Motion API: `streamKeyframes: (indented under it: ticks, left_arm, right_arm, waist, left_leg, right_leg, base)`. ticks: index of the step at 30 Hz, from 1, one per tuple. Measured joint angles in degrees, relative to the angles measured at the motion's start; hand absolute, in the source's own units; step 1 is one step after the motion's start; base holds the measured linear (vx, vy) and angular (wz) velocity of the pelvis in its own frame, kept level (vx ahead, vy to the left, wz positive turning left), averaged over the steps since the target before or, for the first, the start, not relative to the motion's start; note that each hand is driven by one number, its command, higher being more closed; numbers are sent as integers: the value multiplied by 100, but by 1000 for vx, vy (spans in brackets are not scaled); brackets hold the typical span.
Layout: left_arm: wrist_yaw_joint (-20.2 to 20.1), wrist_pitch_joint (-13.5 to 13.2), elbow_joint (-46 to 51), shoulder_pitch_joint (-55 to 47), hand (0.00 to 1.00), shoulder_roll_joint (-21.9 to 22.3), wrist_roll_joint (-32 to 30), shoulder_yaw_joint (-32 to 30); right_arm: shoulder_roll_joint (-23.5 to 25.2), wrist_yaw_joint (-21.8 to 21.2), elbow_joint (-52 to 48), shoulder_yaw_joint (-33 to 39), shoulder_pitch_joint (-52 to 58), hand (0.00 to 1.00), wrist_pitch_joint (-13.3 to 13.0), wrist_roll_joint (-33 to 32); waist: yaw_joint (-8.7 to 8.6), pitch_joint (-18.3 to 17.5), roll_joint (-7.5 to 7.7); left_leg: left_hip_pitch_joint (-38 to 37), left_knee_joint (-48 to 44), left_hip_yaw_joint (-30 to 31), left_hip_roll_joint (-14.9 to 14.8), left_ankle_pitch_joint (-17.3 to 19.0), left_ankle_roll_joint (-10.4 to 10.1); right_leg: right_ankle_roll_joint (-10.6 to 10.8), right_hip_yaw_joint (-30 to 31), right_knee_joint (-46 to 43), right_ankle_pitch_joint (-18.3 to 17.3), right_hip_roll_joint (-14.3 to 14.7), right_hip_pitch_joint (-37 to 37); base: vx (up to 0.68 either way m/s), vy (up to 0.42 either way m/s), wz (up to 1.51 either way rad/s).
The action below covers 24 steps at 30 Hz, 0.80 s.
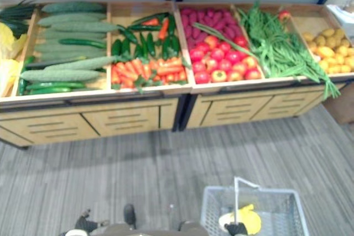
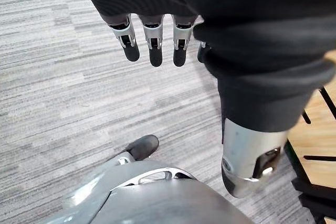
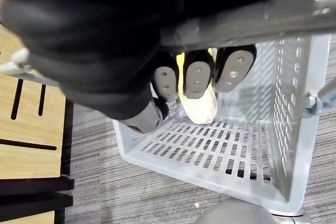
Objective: Pick vegetable in the basket
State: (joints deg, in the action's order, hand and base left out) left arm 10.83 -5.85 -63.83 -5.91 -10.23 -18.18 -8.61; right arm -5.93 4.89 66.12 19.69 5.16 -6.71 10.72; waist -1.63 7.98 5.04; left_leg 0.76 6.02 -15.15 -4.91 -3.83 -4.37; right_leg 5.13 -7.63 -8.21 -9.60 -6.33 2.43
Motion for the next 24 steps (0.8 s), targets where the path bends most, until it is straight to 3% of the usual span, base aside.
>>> streamKeyframes:
  ticks: [7, 11, 15, 16, 17, 19, 20, 21, 23, 24]
  left_arm:
    - [4, -33, 13, 21, 0, -104, -77, 214]
    - [11, -31, 14, 108, 0, -115, -75, 279]
    - [15, -18, 28, 108, 0, -125, -75, 246]
    - [15, -17, 61, 106, 0, -124, -75, 225]
    - [14, -20, 122, 90, 0, -109, -75, 193]
    - [11, -10, 163, 39, 0, -93, -78, 142]
    - [31, -25, 257, -20, 0, -30, -69, 65]
    - [22, -20, 304, -69, 0, 24, -71, -21]
    - [18, -19, 297, -80, 0, 101, -72, -36]
    - [32, -20, 288, -79, 0, 180, -71, -77]
  right_arm:
    - [-127, 207, -14, 17, 78, 100, -26, 69]
    - [-294, 225, -150, 20, 73, 100, -26, 129]
    - [-311, 222, -266, -10, 130, 100, -73, 298]
    - [-310, 219, -266, -41, 136, 100, -79, 298]
    - [-323, 217, -266, -69, 140, 100, -88, 302]
    - [-388, 215, -263, -204, 111, 100, -92, 338]
    - [-437, 215, -265, -192, 172, 100, -94, 396]
    - [-515, 218, -265, -129, 215, 100, -93, 438]
    - [-574, 217, -265, -58, 228, 100, -92, 461]
    - [-645, 220, -266, -19, 225, 100, -91, 471]
  waist:
    - [-26, -46, -113]
    - [-98, 23, -251]
    - [-143, -6, -195]
    - [-141, -12, -170]
    - [-121, -16, -163]
    - [-87, 37, -262]
    - [-124, 34, -286]
    - [24, 50, -339]
    - [25, 51, -338]
    - [25, 44, -407]
  left_leg:
    - [3, -1, -14, -6, 31, 45]
    - [-1, -2, 56, -55, 33, 41]
    - [-54, -192, 79, 65, 126, 29]
    - [56, -474, 90, 60, 267, 19]
    - [376, -1250, 88, -53, 640, -90]
    - [975, -2657, 163, -279, 869, -74]
    - [1348, -3477, 338, -440, 731, 27]
    - [1480, -3959, 412, -508, 507, 33]
    - [1562, -4161, 532, -506, 290, -2]
    - [1667, -4233, 604, -493, 314, -33]
  right_leg:
    - [28, 36, -83, 16, -44, -37]
    - [-7, 47, -836, -15, -48, -384]
    - [-68, 89, -1323, -427, -193, -446]
    - [-92, 116, -1334, -513, -213, -425]
    - [-153, 158, -1281, -694, -199, -401]
    - [-126, 111, -1185, -988, -136, -244]
    - [-168, 94, -1235, -1011, -72, -174]
    - [-207, 176, -1274, -1033, -9, -65]
    - [-216, 196, -1230, -1036, -8, 24]
    - [-227, 207, -1179, -1034, -12, 105]
  base:
    - [-9, -1, -2]
    - [-10, 7, 6]
    - [32, -26, 11]
    - [34, -71, 4]
    - [17, -101, -10]
    - [29, -153, 2]
    - [42, -199, 3]
    - [29, -197, -7]
    - [55, -108, -8]
    - [65, -66, -2]
